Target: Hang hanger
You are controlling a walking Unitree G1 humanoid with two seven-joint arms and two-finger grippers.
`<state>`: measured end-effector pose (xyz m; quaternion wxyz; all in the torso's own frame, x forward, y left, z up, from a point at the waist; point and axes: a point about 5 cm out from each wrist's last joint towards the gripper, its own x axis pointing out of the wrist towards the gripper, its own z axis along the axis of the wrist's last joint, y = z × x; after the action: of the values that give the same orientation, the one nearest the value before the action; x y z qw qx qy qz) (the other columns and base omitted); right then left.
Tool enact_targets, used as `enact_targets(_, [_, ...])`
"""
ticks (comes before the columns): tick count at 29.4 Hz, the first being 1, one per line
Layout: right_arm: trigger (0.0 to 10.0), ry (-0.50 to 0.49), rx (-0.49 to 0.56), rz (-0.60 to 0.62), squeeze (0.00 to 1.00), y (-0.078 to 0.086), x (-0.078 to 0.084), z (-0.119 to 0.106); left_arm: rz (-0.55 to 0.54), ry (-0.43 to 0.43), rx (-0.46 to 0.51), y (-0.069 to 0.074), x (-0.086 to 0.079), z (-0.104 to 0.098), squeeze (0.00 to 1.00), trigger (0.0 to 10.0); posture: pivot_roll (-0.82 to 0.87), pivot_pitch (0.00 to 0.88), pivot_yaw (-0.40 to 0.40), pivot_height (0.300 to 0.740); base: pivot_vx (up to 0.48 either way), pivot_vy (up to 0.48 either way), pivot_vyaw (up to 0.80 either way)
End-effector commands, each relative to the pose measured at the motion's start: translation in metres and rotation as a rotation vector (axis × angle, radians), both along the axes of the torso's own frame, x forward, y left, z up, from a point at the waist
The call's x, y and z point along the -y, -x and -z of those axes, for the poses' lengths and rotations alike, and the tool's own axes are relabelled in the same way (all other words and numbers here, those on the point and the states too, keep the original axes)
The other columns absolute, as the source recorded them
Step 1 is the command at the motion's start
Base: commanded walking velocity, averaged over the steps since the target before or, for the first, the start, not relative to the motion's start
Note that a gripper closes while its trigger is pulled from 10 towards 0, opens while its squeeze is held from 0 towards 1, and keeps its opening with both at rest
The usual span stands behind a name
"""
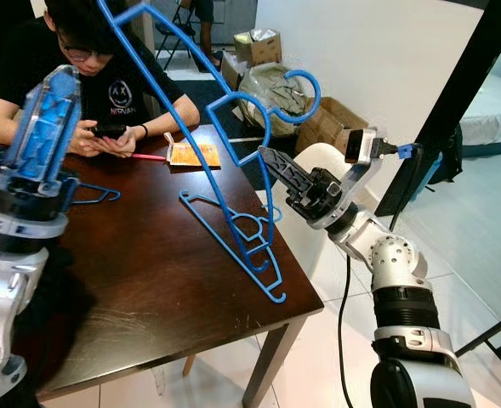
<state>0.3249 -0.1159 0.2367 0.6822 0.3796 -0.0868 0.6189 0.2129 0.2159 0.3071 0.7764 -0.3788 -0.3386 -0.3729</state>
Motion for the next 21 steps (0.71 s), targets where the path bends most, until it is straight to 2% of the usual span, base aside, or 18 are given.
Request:
enact_targets(1, [0.0,-0.006,0.031,-0.036,0.0,0.005,0.0,-0.006,0.032,-0.006,-0.009,0.0,-0.001,0.003,0.0,10.0,0.16,0.0,-0.081,0.74,0.0,0.0,0.0])
enact_targets(2, [0.0,-0.014,0.057,-0.073,0.0,0.012,-0.001,-0.01,0.064,-0.006,-0.013,0.001,0.0,0.005,0.0,10.0,0.15,0.0,-0.077,0.74,0.0,0.0,0.0])
enact_targets(5, [0.0,-0.014,0.057,-0.073,0.0,0.012,-0.001,-0.01,0.064,-0.006,-0.013,0.001,0.0,0.005,0.0,10.0,0.15,0.0,-0.077,0.74,0.0,0.0,0.0])
enact_targets(8, [0.0,-0.025,0.093,-0.127,0.0,0.022,-0.003,-0.015,0.109,0.0,-0.027,0.002,0.002,0.007,0.0,10.0,0.15,0.0,-0.072,0.74,0.0,0.0,0.0])
enact_targets(10, [0.0,-0.025,0.093,-0.127,0.0,0.022,-0.003,-0.015,0.109,0.0,-0.027,0.002,0.002,0.007,0.0,10.0,0.15,0.0,-0.072,0.74,0.0,0.0,0.0])
enact_targets(13, [0.0,-0.015,0.125,-0.197,0.0,0.036,-0.011,-0.018,0.175,0.019,-0.052,0.003,0.001,0.006,0.0,10.0,0.15,0.0,-0.068,0.74,0.0,0.0,0.0])
enact_targets(21, [0.0,0.003,0.122,-0.23,0.0,0.043,-0.016,-0.016,0.23,0.027,-0.06,0.002,0.005,0.007,0.0,10.0,0.15,0.0,-0.069,0.74,0.0,0.0,0.0])
